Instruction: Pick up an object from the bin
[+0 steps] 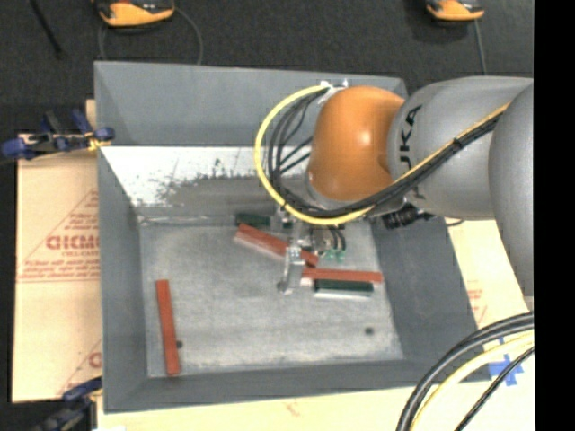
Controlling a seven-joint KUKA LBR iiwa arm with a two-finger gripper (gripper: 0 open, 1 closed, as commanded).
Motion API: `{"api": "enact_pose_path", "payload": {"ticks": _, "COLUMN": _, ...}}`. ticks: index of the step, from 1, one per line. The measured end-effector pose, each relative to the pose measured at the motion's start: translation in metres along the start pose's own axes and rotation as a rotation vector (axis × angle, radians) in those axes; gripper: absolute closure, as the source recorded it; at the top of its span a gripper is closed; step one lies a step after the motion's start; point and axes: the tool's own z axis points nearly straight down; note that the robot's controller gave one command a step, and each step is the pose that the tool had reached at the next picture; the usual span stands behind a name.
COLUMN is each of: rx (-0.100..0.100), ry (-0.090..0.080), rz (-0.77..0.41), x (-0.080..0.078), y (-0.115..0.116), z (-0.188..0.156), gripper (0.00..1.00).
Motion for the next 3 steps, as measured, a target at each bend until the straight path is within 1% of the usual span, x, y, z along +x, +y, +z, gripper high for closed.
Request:
{"api": "enact_pose_path", "payload": {"ticks": 1, "rx": -0.002, "ry": -0.001, "rz": -0.158, "x": -0.056, "y": -0.035, "z": 0.084, "gripper": 0.00}}
{"api": "enact_pose_path", "payload": {"ticks": 2, "rx": -0.005, "ry": -0.010, "rz": -0.156, "x": -0.059, "y": -0.032, "z": 0.077, "gripper": 1.00}}
{"api": "enact_pose_path", "payload": {"ticks": 3, "rx": -0.003, "ry": -0.015, "rz": -0.703, "x": -0.070, "y": -0.050, "z": 0.076, "gripper": 1.00}}
